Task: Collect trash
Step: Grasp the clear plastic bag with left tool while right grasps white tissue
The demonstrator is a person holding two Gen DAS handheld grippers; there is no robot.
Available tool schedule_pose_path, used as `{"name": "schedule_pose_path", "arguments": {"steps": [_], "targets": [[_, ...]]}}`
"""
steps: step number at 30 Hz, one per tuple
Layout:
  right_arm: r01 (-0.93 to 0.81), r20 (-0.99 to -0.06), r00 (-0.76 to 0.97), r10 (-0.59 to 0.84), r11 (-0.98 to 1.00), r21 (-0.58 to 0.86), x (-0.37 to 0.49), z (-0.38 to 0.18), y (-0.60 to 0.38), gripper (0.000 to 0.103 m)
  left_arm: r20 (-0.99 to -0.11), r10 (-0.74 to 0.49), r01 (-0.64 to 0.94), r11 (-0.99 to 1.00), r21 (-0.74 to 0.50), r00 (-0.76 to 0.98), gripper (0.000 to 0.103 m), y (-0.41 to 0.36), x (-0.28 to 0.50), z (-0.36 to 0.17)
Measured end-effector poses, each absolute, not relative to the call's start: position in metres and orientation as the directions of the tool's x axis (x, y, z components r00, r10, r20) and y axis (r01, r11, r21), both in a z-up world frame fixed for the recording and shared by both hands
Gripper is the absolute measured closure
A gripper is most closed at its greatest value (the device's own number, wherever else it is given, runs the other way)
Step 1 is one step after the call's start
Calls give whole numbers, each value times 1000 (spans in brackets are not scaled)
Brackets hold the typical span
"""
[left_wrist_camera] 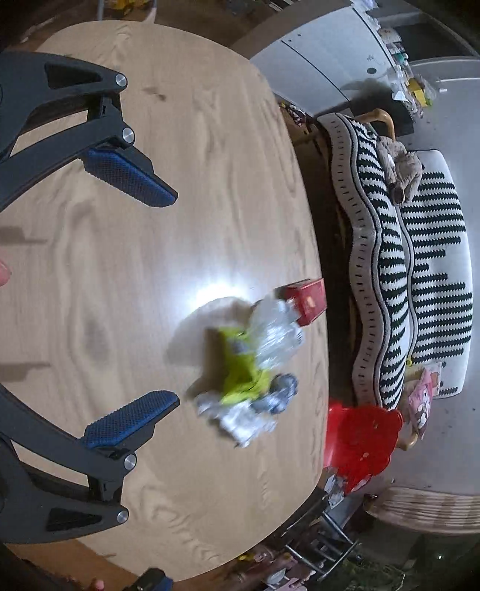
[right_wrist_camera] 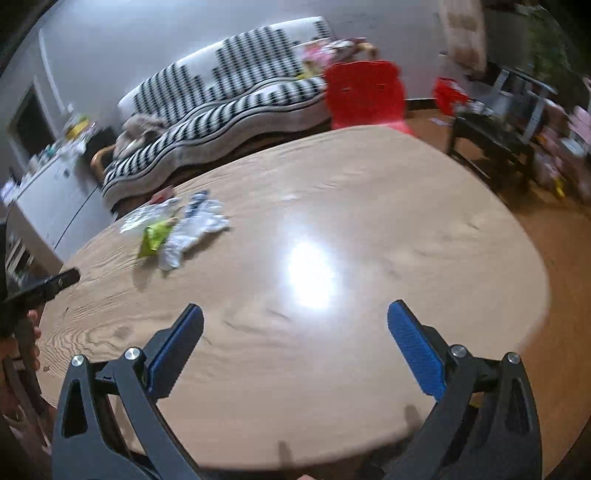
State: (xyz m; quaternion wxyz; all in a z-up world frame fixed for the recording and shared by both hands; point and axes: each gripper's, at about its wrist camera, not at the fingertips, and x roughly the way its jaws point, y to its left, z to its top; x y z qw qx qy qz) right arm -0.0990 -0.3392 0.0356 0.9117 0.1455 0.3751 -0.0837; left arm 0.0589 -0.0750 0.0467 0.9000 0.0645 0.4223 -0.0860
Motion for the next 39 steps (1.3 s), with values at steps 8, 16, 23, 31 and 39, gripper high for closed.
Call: {"name": "schedule_pose_path", "arguments": {"steps": [8,16,23,31,39], "targets": [[189,-733,681,7,964,184,20,37,-290,7,-774,-180,314,949,25,608,6,-95,124,40],[189,-782,622,42,961,202,107,8,-266,8,-766,-209,369,928,39,608,6,-109,166,25],[205,-812,577,86,947,246,139,-17,-263,51,-781,-262,425,905,5,567,42,-115,184,13],[150,-811,570,133,954,261,140,-32,-258,85,-796,-296,457,889,-27,528,99,-118,190,-11],[126,-770,629,104,964,233,119,-12,-260,89,-765,-334,434,897,-79,551,102,-94,179,0]]}}
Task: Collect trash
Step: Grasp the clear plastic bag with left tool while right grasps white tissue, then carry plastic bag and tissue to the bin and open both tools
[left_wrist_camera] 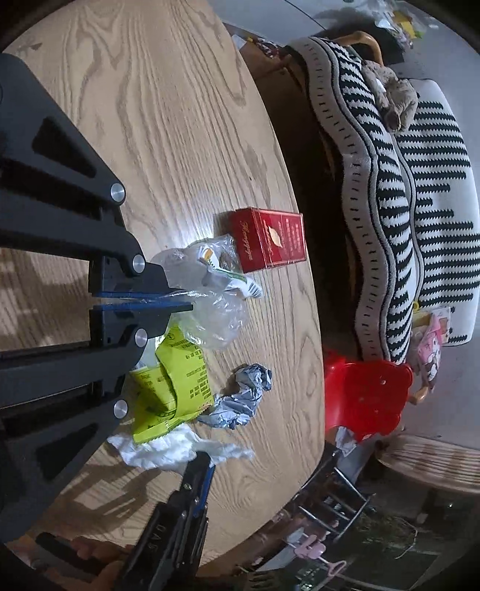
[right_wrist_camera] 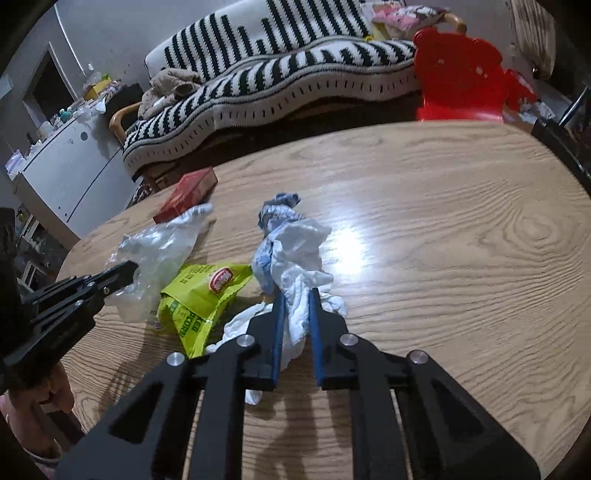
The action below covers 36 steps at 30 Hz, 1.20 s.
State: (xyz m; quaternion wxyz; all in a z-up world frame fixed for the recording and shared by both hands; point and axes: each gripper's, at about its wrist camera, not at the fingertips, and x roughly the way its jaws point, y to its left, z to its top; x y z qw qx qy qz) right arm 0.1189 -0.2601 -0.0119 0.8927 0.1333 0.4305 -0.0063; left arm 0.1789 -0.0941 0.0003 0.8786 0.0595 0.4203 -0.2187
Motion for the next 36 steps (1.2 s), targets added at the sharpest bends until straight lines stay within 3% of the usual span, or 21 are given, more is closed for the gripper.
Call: {"name": "schedule_pose_path", "arguments": {"steps": [18,25,36], "targets": [[135,-731,677,82,963,233,53,45,-264,89,-712,-329,403,913,-71,620,103,-55,125,77],[138,-723,686,80,962,237,25,58,-259,89,-702,-383,401,904,-151,600,103,-35,99,98],[149,-737,669,94,955,256,-24,35,-253,89,-706,-385,389,906,-167,594,103,-7,42,69]]}}
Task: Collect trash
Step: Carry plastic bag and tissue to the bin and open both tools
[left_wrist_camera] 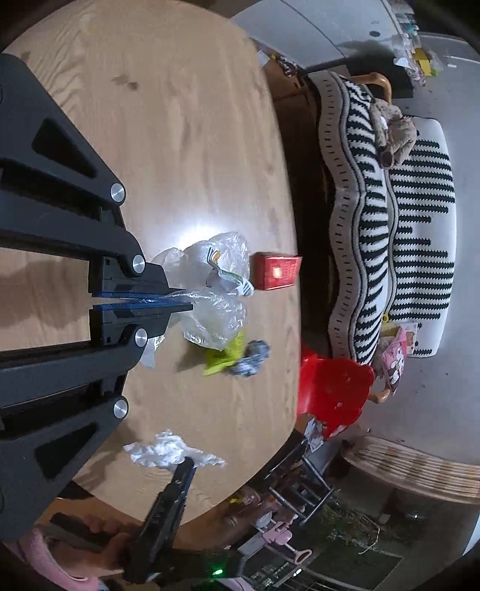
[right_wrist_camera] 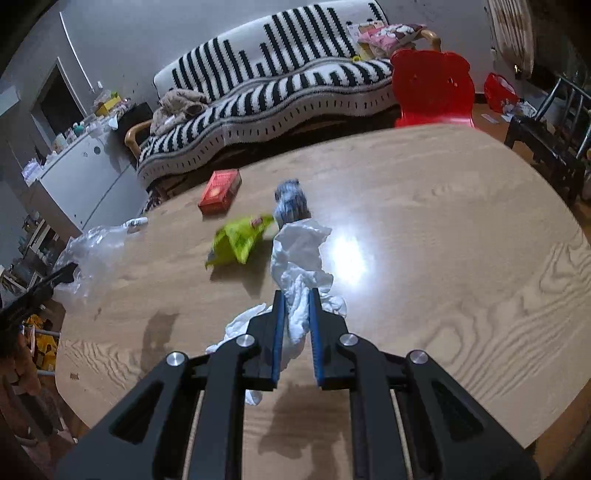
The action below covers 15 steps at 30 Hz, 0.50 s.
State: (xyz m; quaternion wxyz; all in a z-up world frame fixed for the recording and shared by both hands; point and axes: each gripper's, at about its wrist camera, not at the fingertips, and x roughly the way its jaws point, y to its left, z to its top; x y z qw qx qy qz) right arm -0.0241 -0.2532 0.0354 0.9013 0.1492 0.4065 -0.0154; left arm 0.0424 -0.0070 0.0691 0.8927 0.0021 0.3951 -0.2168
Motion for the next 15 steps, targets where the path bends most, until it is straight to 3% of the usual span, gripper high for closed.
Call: {"name": "schedule_pose_path", "arguments": {"steps": [5,9,15], "targets": [[155,-761,643,83,959,236,-46,16,-250,89,-720,-370,407,904,-133,586,103,-1,3,23],[165,-774,629,72,961,224,-55,10,-251,89,-765,-377,397,901,-173,522,103,5,-10,-12],[147,-775,628,76,966,213,-58,11,-238,89,-789,-389,396,896,-203,476,102,9,-13,-30]]}}
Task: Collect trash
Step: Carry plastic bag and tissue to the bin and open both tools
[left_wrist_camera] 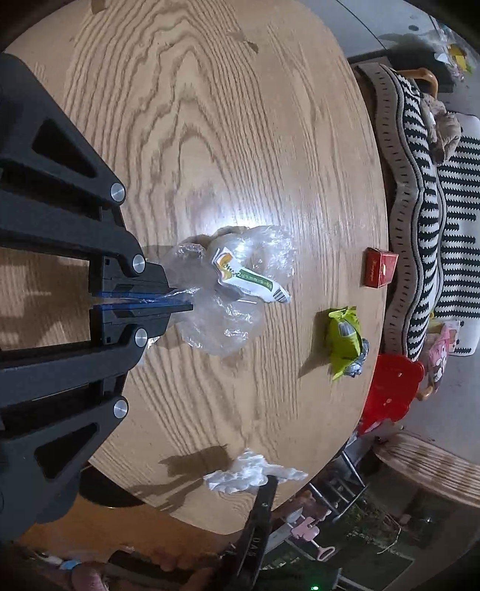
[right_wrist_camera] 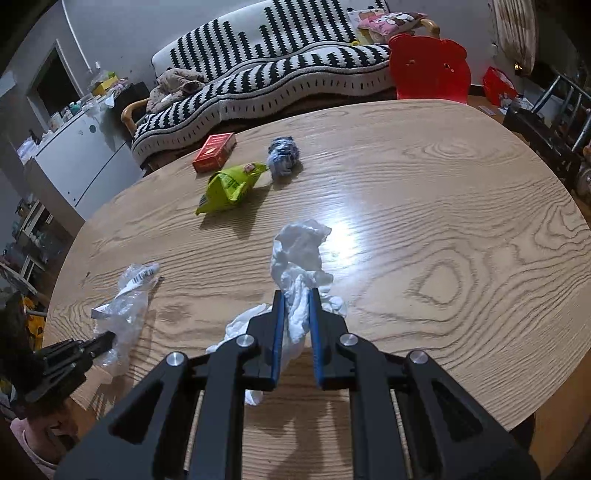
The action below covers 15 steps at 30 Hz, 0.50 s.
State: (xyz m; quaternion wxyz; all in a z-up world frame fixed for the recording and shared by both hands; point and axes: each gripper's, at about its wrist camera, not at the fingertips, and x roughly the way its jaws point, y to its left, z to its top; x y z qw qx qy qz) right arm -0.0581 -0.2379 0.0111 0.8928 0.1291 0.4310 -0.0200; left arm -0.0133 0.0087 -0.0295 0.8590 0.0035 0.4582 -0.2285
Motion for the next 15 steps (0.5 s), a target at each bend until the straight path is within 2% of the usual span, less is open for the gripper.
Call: {"name": "schedule_pose_path", "arguments": {"steps": [5,7,8,9,10,11,13,15], "targets": [[135,-780,621,79,969,205,-57,11,-232,89,-760,-446,400,877,-265,473,102,9,-18,-18],[131,-774,628,85,968,213,-58,14,-232,89,-680,-516,421,848,-321,521,102,12,-23,15],[131,-772,630,86,968,215,-59,15,-233,89,-622,-527,449,843,-297,579,102,12,-29,42],[135,-771,631,83,967,214,-59,16,-233,89,-609,-518,452,848,-277,601,103,13,-29,51],[136,-771,632,82,967,215,-60,17,-233,89,-616,-503,441,857,-267,606,103,13,-26,53],[136,-769,633,83,967,217,-61,19,-233,89,-676,-480,408,869,-279,560,103,14,-14,42],[130,-766,637,84,968,214,-63,22,-235,89,-724,-453,376,883,-282,521,103,17,-11,23],[127,-764,640,82,969,210,-65,24,-235,89,-717,-459,385,879,-281,525,103,16,-18,19]]}}
